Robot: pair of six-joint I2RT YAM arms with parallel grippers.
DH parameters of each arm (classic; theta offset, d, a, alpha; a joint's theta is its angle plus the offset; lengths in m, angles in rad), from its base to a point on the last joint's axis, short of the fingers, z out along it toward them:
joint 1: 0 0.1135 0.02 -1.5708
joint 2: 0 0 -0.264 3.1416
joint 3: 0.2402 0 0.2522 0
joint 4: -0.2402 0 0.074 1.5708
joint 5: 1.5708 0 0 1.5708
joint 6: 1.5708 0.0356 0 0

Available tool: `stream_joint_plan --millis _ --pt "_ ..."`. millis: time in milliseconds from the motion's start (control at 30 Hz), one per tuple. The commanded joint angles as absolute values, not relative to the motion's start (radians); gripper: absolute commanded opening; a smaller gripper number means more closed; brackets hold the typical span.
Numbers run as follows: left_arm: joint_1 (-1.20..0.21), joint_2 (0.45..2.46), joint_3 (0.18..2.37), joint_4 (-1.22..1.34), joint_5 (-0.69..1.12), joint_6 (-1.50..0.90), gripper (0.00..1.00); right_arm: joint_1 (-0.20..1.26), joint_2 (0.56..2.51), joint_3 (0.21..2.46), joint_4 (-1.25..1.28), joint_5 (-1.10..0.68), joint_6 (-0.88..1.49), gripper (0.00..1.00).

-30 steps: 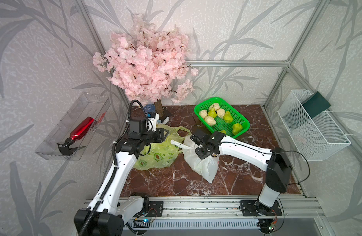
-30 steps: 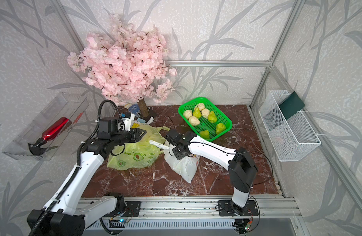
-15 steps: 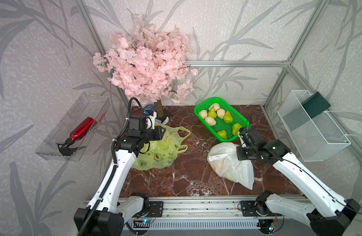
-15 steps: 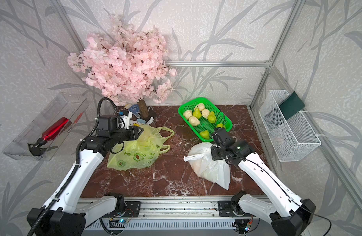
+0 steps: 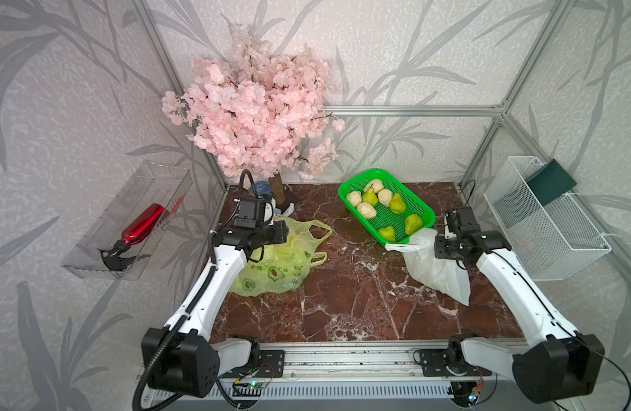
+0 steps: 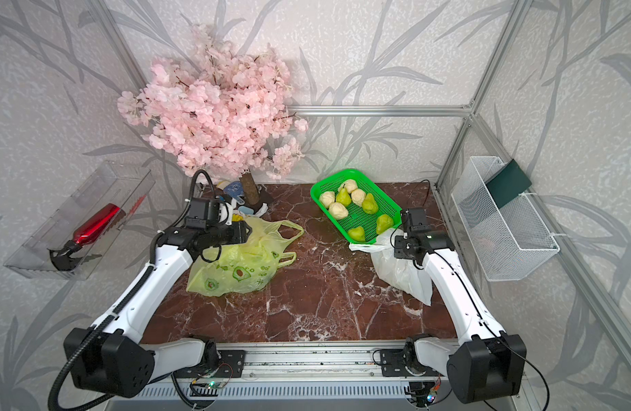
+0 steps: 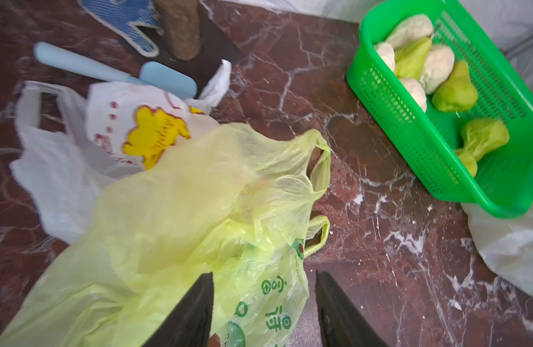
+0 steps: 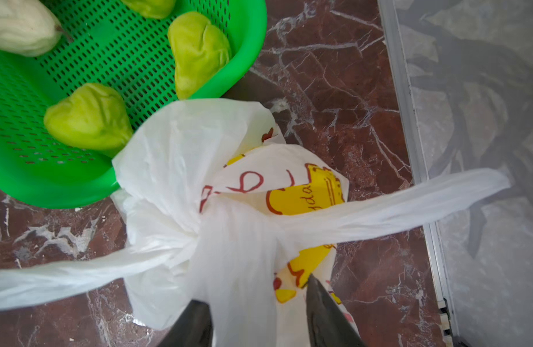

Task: Place the pears into plastic bags & tie knots
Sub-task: Move the plastic bag to the center of the board, then pick up the plastic bag.

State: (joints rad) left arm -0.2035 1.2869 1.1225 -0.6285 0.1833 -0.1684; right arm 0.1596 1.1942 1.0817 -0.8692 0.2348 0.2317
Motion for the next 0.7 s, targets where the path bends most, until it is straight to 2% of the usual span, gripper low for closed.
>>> stream_joint_plan --millis 0,100,233,333,433,533,667 --pt "-0.304 1.353 1.134 -0.653 0.099 -0.037 0.59 0.257 1.088 1.124 -0.903 0.341 0.217 0.7" --pt "-0.389 1.45 1.18 -0.652 0.082 0.075 0.61 0.322 1.082 1.2 -0.963 0.412 0.22 0.73" --pt "-0.451 1.589 1.272 -0.611 0.103 0.15 0.64 0.492 1.13 1.259 -0.936 0.435 0.24 0.73" --pt "-0.475 1.729 1.385 -0.657 0.114 0.201 0.65 0.583 1.191 1.245 -0.809 0.26 0.268 0.71" --pt "-0.505 1.885 1.538 -0.796 0.064 0.263 0.67 0.612 1.296 1.24 -0.725 0.11 0.289 0.7" --pt "-0.51 2.011 1.649 -0.904 -0.035 0.299 0.67 0.613 1.353 1.235 -0.695 0.044 0.301 0.69" --pt "-0.506 2.087 1.687 -0.892 -0.092 0.318 0.67 0.613 1.372 1.169 -0.603 -0.064 0.32 0.67"
